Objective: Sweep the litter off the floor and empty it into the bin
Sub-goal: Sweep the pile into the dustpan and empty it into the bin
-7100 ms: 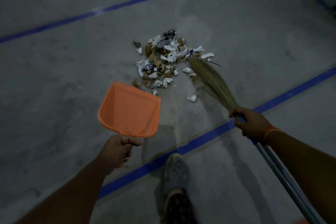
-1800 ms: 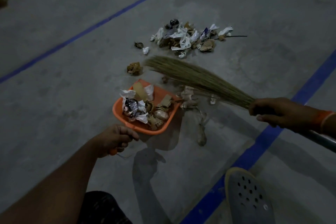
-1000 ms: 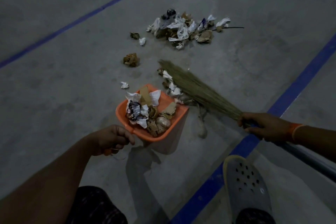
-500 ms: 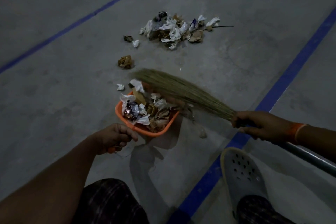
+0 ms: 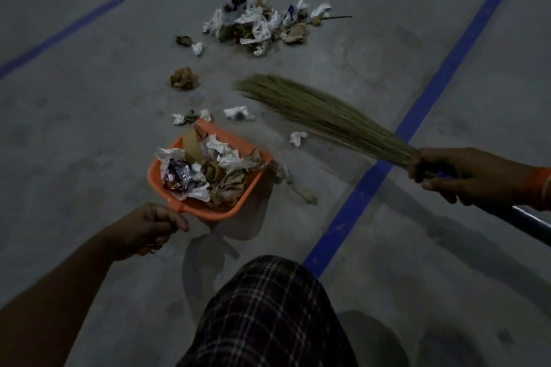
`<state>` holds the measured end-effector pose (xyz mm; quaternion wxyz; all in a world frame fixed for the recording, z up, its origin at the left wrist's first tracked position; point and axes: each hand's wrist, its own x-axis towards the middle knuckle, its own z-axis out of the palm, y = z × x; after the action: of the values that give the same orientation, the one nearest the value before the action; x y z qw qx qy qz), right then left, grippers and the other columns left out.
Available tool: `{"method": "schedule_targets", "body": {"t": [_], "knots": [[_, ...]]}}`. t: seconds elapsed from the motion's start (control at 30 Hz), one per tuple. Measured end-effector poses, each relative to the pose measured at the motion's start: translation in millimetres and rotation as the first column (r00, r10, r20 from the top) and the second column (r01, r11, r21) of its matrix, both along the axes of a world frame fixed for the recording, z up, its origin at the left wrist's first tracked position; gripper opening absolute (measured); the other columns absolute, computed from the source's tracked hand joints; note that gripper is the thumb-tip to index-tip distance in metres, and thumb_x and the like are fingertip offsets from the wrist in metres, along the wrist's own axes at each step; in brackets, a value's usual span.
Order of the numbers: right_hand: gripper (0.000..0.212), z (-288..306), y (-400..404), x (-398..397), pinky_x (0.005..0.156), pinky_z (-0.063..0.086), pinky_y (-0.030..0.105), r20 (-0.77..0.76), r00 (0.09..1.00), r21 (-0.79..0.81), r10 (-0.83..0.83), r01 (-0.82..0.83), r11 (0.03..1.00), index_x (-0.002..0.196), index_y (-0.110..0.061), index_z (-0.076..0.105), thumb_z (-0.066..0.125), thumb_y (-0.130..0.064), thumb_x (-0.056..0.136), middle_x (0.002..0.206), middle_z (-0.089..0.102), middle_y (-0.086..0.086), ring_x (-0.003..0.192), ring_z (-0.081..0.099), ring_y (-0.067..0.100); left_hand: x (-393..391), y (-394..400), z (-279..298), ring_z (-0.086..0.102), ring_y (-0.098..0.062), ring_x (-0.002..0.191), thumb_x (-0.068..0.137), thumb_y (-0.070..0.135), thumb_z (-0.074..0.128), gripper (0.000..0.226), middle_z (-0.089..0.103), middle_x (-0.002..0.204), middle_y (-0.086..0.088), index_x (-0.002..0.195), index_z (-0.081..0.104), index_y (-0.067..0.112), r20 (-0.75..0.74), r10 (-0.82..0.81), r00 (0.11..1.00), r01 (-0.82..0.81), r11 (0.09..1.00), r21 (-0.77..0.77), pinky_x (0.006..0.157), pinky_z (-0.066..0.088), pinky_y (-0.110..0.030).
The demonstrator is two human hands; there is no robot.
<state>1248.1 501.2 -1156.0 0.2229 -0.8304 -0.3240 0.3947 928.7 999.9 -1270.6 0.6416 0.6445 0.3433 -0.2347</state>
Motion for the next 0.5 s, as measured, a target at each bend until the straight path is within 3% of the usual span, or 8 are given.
{"method": "schedule_targets", "body": {"t": [0.1,0.23,0.37,0.5], "knots": [[0.028,-15.2,-10.1,-7.0,0.050,0.057,0.035,0.006,1.000,-0.019,-0.015,0.015,1.000,0.106,-0.040,0.061,0.062,-0.016,0.094,0.087,0.066,0.004,0.059,0.064,0.022,-13.0,-3.8,4.3,0.028,-0.009,0.043,0.083,0.001,0.058,0.017,0.040,0.051,-0.009,0.088,0.075,0.001,0.020,0.016,1.000,-0.016,1.000,0.002,0.041,0.024,-0.013],[0.030,-55.4,-23.5,-14.5,0.048,0.055,0.034,0.039,0.998,-0.025,-0.045,0.046,0.999,0.105,-0.040,0.061,0.062,-0.013,0.093,0.085,0.065,-0.006,0.058,0.064,0.021,-28.6,-10.6,-3.4,0.028,-0.010,0.037,0.093,-0.018,0.043,0.028,0.040,0.050,-0.009,0.091,0.070,-0.009,0.007,0.058,0.998,-0.058,0.996,0.063,0.037,0.025,-0.012],[0.026,-86.6,-41.7,-22.6,0.049,0.055,0.038,0.076,0.991,-0.030,-0.112,0.114,0.993,0.104,-0.037,0.061,0.062,-0.013,0.094,0.079,0.065,-0.006,0.057,0.064,0.019,-44.5,-26.4,-10.9,0.027,-0.011,0.034,0.094,-0.017,0.041,0.026,0.039,0.049,-0.009,0.097,0.066,-0.012,-0.015,0.104,0.994,-0.102,0.990,0.096,0.037,0.024,-0.012],[0.024,-107.9,-52.2,-51.6,0.048,0.054,0.029,0.062,0.992,-0.053,-0.110,0.114,0.992,0.101,-0.033,0.059,0.060,-0.010,0.095,0.078,0.065,-0.021,0.052,0.062,0.014,-64.8,-62.0,-10.4,0.028,-0.009,0.032,0.095,-0.016,0.039,0.024,0.039,0.050,-0.006,0.098,0.063,-0.015,-0.030,0.175,0.984,-0.174,0.984,0.037,0.033,0.026,-0.012]]}}
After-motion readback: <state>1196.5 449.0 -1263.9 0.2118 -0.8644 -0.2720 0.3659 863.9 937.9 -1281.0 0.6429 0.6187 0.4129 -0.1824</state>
